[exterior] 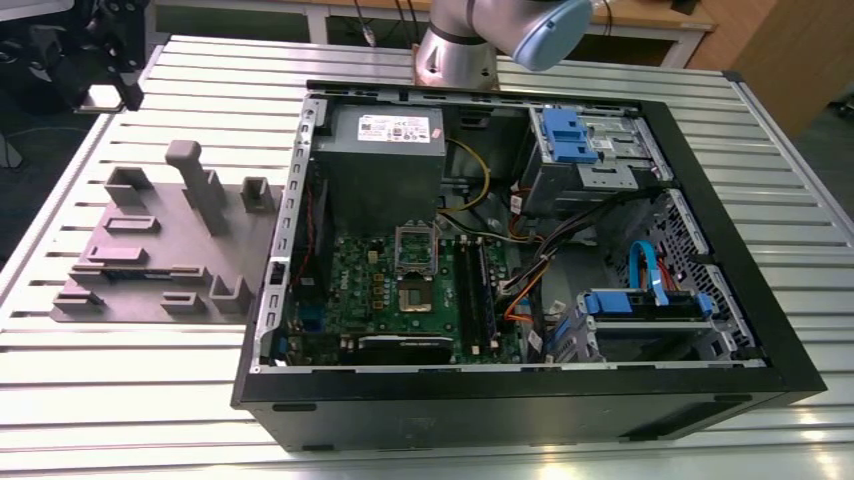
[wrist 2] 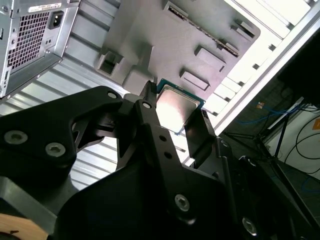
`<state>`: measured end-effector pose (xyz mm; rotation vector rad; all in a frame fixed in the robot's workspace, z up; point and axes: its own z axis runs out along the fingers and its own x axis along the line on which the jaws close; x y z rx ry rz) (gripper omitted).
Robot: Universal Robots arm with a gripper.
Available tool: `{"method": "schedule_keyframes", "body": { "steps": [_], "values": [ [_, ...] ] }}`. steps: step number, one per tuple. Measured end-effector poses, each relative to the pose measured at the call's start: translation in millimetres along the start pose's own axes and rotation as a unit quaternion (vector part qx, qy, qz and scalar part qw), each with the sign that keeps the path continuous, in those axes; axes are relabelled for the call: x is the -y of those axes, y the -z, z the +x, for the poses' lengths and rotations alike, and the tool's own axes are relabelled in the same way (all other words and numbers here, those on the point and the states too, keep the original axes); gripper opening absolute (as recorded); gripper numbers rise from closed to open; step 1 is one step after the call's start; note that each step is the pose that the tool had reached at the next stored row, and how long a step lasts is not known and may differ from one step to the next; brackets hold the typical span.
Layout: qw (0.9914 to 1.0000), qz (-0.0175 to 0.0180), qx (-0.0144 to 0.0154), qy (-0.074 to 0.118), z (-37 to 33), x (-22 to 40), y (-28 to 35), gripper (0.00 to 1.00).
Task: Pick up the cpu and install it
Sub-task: 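Pick up the cpu and move it towards the insertion slot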
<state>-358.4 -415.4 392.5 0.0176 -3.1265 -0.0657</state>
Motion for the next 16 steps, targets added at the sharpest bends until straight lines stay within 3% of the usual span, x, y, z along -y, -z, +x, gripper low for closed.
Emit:
{"method": "schedule_keyframes", "body": {
  "steps": [16],
  "values": [
    [1.00000, -0.0005, 0.0001, 0.000, -7.5, 0.1, 0.0, 0.47]
  ]
}}
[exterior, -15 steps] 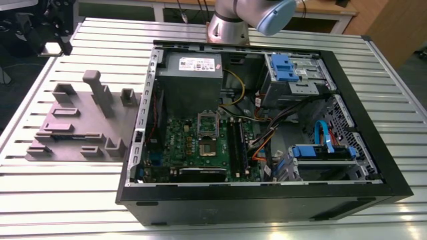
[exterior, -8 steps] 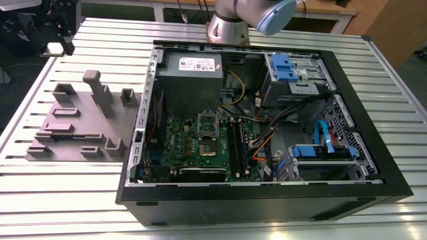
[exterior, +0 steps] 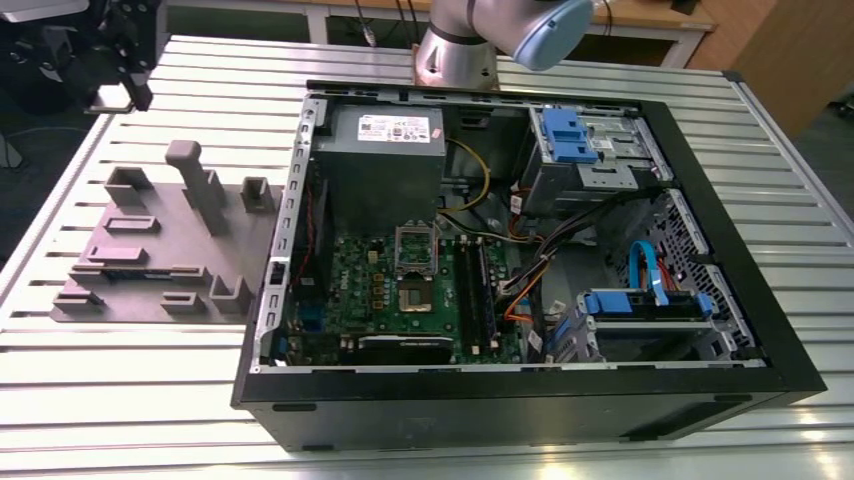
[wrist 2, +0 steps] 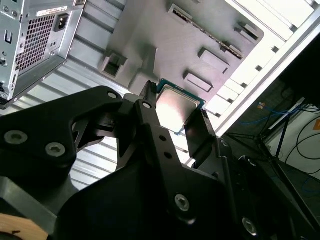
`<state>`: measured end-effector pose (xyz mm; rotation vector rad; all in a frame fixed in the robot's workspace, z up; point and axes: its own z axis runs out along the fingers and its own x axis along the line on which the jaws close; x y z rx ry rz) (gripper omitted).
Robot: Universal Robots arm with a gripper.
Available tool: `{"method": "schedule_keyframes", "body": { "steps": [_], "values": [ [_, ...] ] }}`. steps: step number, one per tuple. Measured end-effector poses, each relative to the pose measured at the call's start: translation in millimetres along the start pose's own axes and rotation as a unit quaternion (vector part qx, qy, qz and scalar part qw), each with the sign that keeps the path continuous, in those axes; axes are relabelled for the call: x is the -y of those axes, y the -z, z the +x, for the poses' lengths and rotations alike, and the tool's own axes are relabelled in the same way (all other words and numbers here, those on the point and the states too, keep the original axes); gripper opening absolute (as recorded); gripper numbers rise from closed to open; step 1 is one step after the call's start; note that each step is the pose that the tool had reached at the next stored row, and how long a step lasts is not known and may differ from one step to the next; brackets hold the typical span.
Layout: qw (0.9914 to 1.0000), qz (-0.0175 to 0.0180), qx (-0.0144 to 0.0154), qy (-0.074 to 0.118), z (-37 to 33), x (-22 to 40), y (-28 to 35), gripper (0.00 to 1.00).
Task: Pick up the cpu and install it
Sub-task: 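Pick up the cpu and move it towards the insertion slot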
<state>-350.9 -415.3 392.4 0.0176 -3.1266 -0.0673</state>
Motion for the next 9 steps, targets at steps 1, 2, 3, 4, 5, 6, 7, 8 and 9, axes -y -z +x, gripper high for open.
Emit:
{"method": "schedule_keyframes", "body": {
  "steps": [1, 2, 3, 4, 5, 6, 7, 8, 9],
  "values": [
    [1.00000, 0.0000, 0.0000, 0.000, -0.9, 0.0, 0.0, 0.47],
    [1.00000, 0.0000, 0.0000, 0.000, -1.5, 0.0, 0.0, 0.47],
    [1.00000, 0.0000, -0.0001, 0.000, -1.8, 0.0, 0.0, 0.47],
    [1.00000, 0.0000, 0.0000, 0.000, -2.1, 0.0, 0.0, 0.47],
    [1.00000, 0.0000, 0.0000, 0.000, -2.4, 0.1, 0.0, 0.47],
    [1.00000, 0.0000, -0.0001, 0.000, -2.8, 0.1, 0.1, 0.47],
    [1.00000, 0.0001, -0.0001, 0.000, -3.0, 0.0, 0.1, 0.47],
    [1.00000, 0.0000, 0.0000, 0.000, -3.3, 0.1, 0.0, 0.47],
    [1.00000, 0.0001, -0.0001, 0.000, -3.6, 0.0, 0.1, 0.47]
  ]
}}
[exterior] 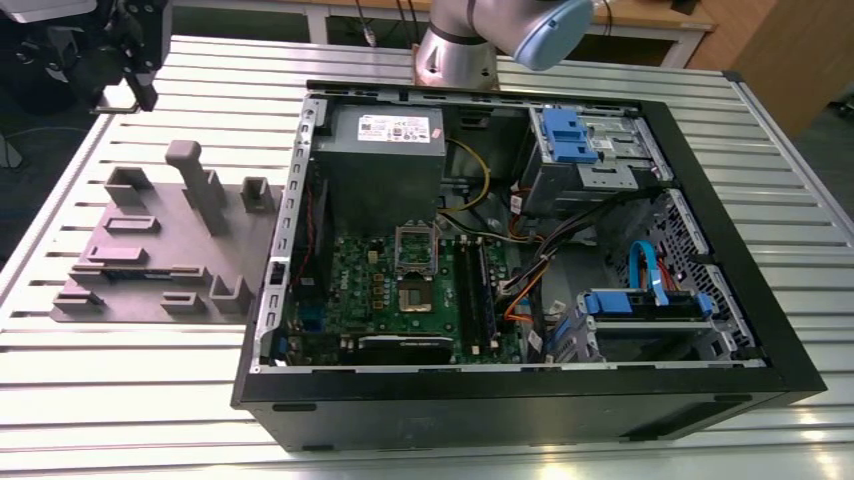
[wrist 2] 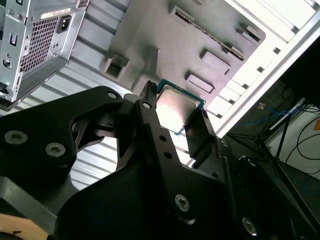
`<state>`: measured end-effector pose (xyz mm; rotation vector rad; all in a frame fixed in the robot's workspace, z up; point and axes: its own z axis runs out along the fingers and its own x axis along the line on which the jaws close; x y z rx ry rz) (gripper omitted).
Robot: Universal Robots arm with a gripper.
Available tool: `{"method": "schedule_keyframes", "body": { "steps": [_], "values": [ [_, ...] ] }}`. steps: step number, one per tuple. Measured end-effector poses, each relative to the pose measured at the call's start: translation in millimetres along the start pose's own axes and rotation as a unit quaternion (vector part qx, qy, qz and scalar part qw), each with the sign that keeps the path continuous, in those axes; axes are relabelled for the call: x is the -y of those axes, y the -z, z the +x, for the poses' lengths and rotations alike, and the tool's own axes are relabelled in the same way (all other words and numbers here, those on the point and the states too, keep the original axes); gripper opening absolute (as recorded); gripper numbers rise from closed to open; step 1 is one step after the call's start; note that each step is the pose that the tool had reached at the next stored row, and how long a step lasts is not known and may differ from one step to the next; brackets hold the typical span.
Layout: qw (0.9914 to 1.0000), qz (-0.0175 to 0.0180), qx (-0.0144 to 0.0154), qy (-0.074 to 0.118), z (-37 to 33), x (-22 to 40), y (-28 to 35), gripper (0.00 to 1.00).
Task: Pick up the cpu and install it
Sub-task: 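Pick up the cpu and move it towards the insertion slot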
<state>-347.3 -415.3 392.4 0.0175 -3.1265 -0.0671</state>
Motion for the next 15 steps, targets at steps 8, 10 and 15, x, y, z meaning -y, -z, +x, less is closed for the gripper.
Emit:
{"method": "schedule_keyframes", "body": {
  "steps": [8, 10, 15],
  "values": [
    [1.00000, 0.0000, 0.0000, 0.000, -1.8, 0.0, 0.0, 0.47],
    [1.00000, 0.0000, 0.0000, 0.000, -2.7, 0.0, 0.0, 0.47],
    [1.00000, 0.0000, 0.0000, 0.000, -5.2, 0.1, 0.0, 0.47]
  ]
}}
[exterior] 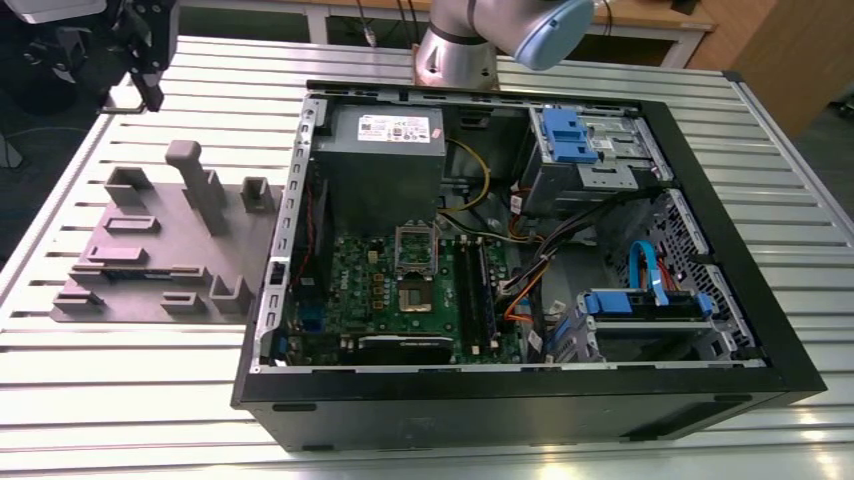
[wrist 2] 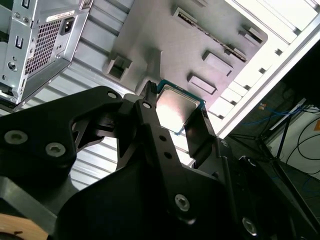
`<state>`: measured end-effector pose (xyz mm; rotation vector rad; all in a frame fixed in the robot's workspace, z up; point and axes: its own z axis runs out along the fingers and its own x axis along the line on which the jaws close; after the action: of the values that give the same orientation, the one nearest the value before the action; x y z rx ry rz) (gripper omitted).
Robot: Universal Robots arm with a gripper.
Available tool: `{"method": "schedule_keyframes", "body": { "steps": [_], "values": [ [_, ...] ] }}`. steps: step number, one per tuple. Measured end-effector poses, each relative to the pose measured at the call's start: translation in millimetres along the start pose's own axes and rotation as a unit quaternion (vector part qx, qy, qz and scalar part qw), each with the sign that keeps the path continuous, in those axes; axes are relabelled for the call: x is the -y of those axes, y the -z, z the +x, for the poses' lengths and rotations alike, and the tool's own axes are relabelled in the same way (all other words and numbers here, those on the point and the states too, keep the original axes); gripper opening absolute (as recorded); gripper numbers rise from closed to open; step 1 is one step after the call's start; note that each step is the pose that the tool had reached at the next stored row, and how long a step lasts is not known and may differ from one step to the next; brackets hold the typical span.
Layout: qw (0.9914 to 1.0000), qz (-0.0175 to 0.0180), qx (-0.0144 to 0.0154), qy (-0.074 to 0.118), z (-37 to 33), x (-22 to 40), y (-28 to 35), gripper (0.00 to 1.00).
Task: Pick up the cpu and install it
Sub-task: 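Pick up the cpu and move it towards the insertion slot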
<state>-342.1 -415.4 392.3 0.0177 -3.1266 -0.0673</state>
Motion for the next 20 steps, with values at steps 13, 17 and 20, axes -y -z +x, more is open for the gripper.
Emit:
{"method": "schedule_keyframes", "body": {
  "steps": [13, 17, 20],
  "values": [
    [1.00000, 0.0000, 0.0000, 0.000, -6.0, 0.1, 0.1, 0.47],
    [1.00000, 0.0000, 0.0000, 0.000, -7.2, 0.1, 0.1, 0.47],
    [1.00000, 0.0000, 0.0000, 0.000, -8.0, 0.1, 0.1, 0.47]
  ]
}}
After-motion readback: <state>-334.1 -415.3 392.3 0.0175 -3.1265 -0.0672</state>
